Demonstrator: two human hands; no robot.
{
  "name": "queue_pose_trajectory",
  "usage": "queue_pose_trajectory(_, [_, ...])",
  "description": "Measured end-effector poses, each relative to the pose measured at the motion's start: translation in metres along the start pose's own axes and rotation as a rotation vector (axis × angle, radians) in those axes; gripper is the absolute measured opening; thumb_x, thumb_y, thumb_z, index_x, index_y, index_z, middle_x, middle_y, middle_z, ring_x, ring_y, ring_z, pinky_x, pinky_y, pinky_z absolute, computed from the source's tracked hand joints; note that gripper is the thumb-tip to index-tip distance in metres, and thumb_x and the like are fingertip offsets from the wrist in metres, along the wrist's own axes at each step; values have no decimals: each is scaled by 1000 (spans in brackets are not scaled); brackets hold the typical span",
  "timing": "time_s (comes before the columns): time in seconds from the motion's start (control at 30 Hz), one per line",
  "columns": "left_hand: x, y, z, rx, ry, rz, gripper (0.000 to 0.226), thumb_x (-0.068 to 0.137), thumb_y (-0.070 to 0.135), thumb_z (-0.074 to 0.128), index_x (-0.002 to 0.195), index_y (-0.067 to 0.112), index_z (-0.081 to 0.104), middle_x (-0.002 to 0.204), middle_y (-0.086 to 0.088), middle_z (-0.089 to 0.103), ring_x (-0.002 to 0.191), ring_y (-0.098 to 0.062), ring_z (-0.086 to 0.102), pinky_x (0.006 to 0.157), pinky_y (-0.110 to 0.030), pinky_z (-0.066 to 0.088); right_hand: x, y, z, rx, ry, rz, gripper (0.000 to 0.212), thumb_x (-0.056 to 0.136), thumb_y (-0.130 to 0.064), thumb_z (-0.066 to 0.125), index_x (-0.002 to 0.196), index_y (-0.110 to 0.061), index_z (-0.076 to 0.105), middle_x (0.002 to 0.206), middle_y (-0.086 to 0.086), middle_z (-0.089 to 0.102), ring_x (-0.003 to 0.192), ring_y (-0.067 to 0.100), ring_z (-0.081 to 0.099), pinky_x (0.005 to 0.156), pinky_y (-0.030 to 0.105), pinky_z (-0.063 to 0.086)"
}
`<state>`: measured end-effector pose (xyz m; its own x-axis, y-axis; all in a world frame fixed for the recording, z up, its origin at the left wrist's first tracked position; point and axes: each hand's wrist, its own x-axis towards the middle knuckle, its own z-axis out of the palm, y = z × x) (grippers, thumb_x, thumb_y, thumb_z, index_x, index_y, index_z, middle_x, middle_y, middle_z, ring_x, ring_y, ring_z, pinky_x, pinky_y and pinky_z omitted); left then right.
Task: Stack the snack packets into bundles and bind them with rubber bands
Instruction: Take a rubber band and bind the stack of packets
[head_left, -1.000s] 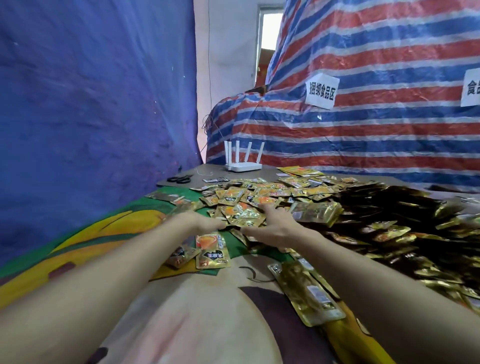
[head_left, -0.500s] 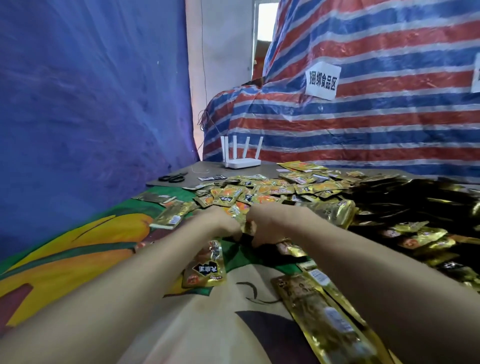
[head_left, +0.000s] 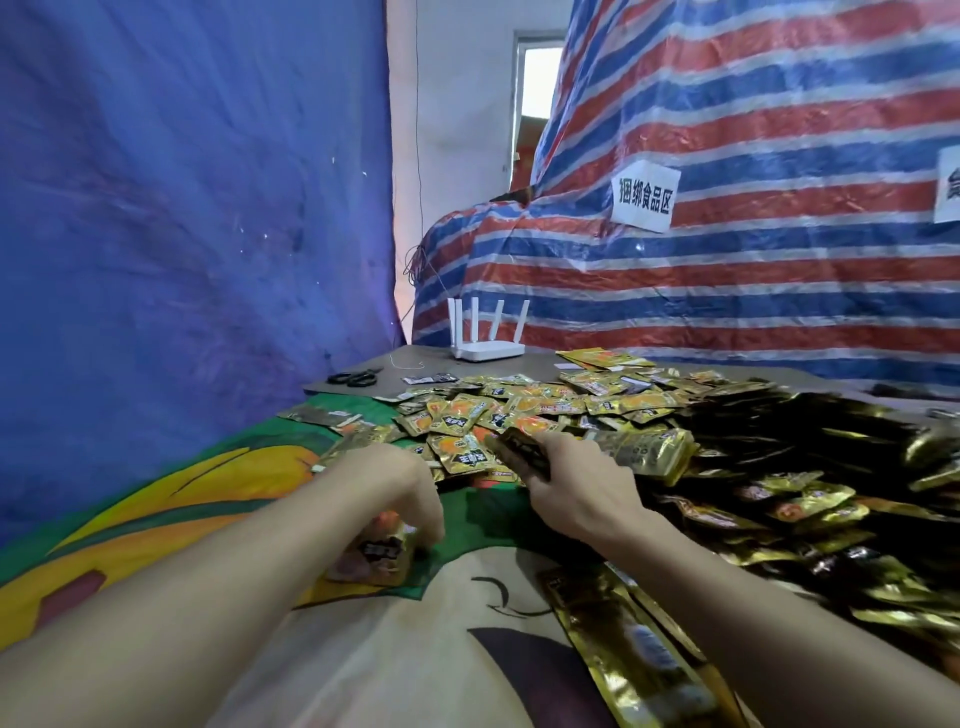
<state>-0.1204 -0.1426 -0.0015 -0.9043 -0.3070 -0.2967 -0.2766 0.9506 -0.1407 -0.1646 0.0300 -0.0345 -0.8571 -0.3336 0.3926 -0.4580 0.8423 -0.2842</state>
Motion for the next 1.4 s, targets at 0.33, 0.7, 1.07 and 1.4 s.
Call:
queue_pose_trajectory(0.33, [10,-16,28,-100,345,-109,20,95,19,54,115,15,56,124,-9,61,116,-27,60,83,-34,47,-24,3,-27,728,248,159,15,93,-30,72,104,-20,72,94,-2,74,91,21,71,82,44,61])
queue_pose_trajectory(0.7, [-5,-17,26,-348,106,-41,44,68,33,73,102,12,55,97,-3,62,88,-20,66,63,-27,51,-45,11,-17,1166,272,356,5,90,-16,75,88,-20,73,86,1,76,82,20,74,62,34,60])
queue_pose_trajectory(1.07, [-17,12,32,-1414,293,170,96,30,48,95,107,6,57,101,-16,67,88,-25,64,76,-37,51,-47,21,-19,1179,371,405,12,80,-13,84,80,-16,71,77,1,76,76,20,75,70,37,61])
queue_pose_trajectory(1.4, [-24,95,40,-1728,653,280,87,32,61,83,106,23,57,106,-5,69,93,-21,69,89,-44,57,-57,6,-7,1232,327,167,8,92,-7,69,86,-12,72,77,1,76,75,13,71,68,32,60])
